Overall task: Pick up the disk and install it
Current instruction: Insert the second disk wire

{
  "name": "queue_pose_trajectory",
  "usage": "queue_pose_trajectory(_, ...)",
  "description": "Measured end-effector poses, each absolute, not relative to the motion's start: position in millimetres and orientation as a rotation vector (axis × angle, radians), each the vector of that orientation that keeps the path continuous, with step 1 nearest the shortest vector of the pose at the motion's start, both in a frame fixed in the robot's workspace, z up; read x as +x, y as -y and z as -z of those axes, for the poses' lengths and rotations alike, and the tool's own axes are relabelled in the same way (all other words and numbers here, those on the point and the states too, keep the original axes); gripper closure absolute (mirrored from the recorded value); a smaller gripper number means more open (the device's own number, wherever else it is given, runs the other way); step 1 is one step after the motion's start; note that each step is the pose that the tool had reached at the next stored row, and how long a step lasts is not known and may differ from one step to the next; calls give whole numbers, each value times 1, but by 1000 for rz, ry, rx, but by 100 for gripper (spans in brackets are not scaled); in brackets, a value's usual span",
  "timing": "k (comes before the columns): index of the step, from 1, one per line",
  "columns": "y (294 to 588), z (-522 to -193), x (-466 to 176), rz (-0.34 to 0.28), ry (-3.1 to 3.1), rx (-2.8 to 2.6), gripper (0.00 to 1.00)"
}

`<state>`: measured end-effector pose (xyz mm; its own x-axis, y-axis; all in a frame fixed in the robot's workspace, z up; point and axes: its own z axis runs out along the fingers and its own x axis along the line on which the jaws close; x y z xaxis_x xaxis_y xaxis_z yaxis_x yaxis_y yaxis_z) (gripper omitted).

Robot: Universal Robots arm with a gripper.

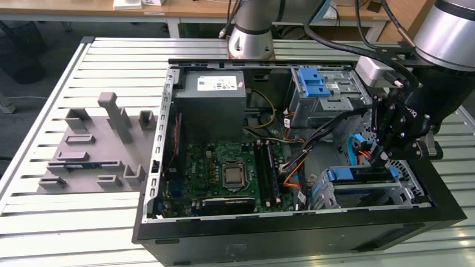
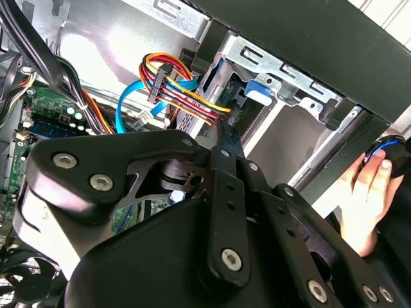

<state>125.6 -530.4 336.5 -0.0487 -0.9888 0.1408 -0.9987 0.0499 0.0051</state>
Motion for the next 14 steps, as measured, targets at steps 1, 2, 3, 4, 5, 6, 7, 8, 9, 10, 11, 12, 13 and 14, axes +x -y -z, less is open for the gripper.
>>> queue_pose_trajectory(1,530,-336,126,-142,2197,2091,89)
queue_pose_trajectory(2,530,-336,126,-142,2197,2091,89)
queue_pose_trajectory(3,530,-336,126,-142,2197,2091,89)
queue_pose_trajectory(4,530,-336,126,-142,2197,2091,89)
queue_pose_trajectory(5,530,-336,126,-142,2197,2091,89)
queue_pose_trajectory(6,530,-336,126,-142,2197,2091,89)
queue_pose_trajectory(7,530,-336,126,-142,2197,2091,89)
queue_pose_trajectory(8,530,-336,125,-142,2197,2091,89)
queue_pose_trajectory(9,530,-337,124,-143,2197,2091,89)
queue_pose_trajectory(10,530,-337,123,-143,2197,2091,89)
queue_pose_trajectory(11,530,-337,122,-143,2197,2091,89)
queue_pose_trajectory(12,530,-337,122,-143,2197,2091,89)
queue_pose_trajectory(13,530,-337,122,-143,2197,2091,89)
queue_pose_trajectory(14,530,-337,122,-143,2197,2091,89)
